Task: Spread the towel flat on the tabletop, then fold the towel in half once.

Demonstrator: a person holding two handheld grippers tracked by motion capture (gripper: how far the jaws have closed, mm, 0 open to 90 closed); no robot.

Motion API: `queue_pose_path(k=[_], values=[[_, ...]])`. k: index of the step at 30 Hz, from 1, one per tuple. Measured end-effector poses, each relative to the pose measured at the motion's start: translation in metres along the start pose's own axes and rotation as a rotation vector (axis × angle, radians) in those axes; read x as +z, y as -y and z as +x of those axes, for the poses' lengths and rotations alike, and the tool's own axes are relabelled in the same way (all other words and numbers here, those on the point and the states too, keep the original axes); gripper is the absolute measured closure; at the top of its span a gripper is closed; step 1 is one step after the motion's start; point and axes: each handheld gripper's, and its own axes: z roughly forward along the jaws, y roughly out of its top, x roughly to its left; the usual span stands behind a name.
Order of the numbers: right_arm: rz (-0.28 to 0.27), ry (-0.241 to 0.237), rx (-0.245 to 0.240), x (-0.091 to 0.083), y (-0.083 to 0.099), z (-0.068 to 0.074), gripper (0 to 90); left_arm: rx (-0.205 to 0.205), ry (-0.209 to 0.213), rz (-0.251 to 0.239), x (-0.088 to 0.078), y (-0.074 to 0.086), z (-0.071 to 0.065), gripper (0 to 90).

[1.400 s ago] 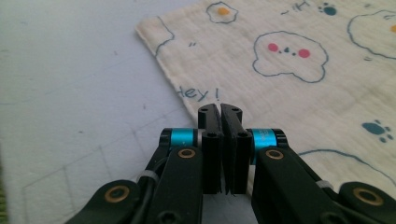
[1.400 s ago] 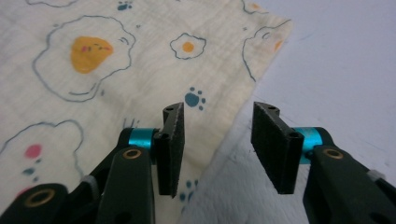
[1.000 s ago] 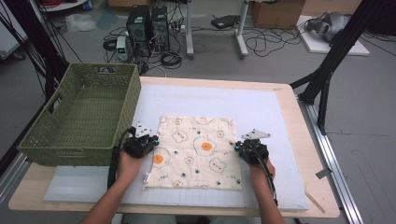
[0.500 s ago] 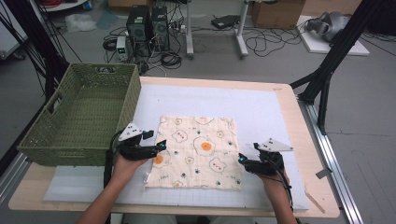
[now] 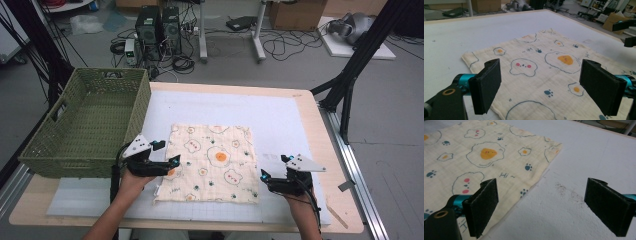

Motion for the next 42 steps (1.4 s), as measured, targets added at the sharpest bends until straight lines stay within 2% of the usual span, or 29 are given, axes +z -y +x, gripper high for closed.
queue_pose_path(k=[6,13,18,24,27,37,42], values=[[-0.001,0.007,0.013,-0.0003,0.0004,-0.0023,11.3,-0.010,-0.017,-0.003,-0.0021,0.0006,0.0045,18.4],[0.004,0.017,0.011,0.0013,0.0011,-0.0028,11.3,-0.003,-0.027,0.005,-0.0032,0.0011,0.0049,18.5],[0.000,0.020,0.010,0.0010,0.0003,-0.0011,11.3,-0.034,-0.031,-0.006,-0.0028,-0.0001,0.0054,18.5],[0.000,0.027,0.019,-0.0004,0.0020,-0.0044,11.3,-0.032,-0.026,0.001,-0.0007,0.0004,0.0055,18.4],[-0.006,0.035,0.020,-0.0012,0.0020,-0.0068,11.3,-0.041,-0.049,-0.006,-0.0004,0.0004,0.0066,18.1],[-0.002,0.036,0.026,-0.0033,0.0034,-0.0089,11.3,-0.041,-0.045,0.009,0.0001,-0.0004,0.0054,19.2],[0.008,0.029,0.022,-0.0016,0.0048,-0.0095,11.3,-0.047,-0.048,0.012,0.0052,-0.0073,0.0069,19.8]])
